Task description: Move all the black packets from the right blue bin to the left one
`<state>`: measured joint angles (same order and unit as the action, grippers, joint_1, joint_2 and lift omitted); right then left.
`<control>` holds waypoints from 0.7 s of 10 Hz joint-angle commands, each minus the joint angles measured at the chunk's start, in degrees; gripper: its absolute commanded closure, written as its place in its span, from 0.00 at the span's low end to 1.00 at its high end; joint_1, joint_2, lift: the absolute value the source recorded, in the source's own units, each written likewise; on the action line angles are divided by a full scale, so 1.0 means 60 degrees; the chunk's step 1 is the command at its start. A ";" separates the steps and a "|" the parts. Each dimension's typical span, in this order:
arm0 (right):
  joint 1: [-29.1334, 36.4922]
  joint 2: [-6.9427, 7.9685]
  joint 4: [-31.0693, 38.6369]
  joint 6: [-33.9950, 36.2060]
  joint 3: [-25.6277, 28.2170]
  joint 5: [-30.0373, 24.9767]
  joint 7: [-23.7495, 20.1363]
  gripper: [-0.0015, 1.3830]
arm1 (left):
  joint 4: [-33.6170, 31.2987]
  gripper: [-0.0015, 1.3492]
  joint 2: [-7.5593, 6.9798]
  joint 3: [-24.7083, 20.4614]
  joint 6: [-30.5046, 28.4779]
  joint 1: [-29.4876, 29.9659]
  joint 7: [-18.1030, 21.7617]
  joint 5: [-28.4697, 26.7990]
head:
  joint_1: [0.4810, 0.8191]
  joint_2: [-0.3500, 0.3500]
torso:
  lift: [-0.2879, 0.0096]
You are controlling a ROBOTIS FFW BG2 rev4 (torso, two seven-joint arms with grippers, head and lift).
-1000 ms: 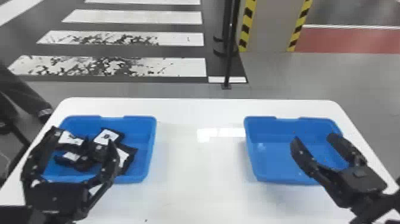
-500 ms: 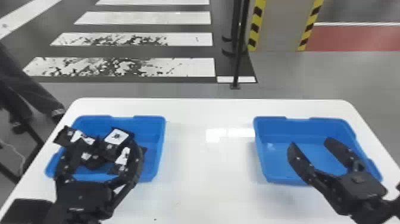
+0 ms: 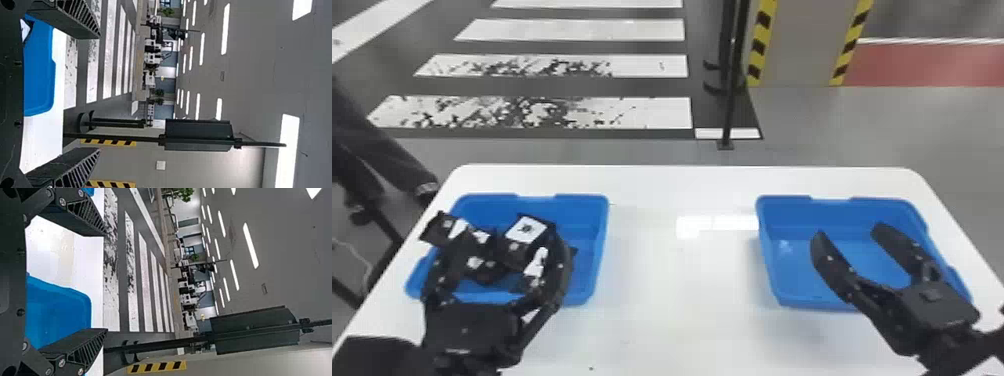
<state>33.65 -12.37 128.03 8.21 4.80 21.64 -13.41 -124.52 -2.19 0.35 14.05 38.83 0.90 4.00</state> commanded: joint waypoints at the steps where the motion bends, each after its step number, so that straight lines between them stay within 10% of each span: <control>1: 0.0203 -0.0003 0.0260 0.0177 0.0000 0.0088 0.0141 0.13 | 0.0000 0.00 0.0000 0.0056 0.0026 -0.0027 0.0040 0.0037 | 0.63 0.53 | 0.50; 7: 0.0484 -0.0003 0.0518 0.0084 0.0000 0.0298 0.0302 0.13 | -0.0023 0.00 0.0000 0.0094 -0.0068 -0.0004 0.0113 0.0247 | 0.63 0.52 | 0.50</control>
<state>36.35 -12.39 131.07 8.78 4.80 23.37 -11.64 -124.60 -2.20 1.02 13.76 38.76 1.62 5.31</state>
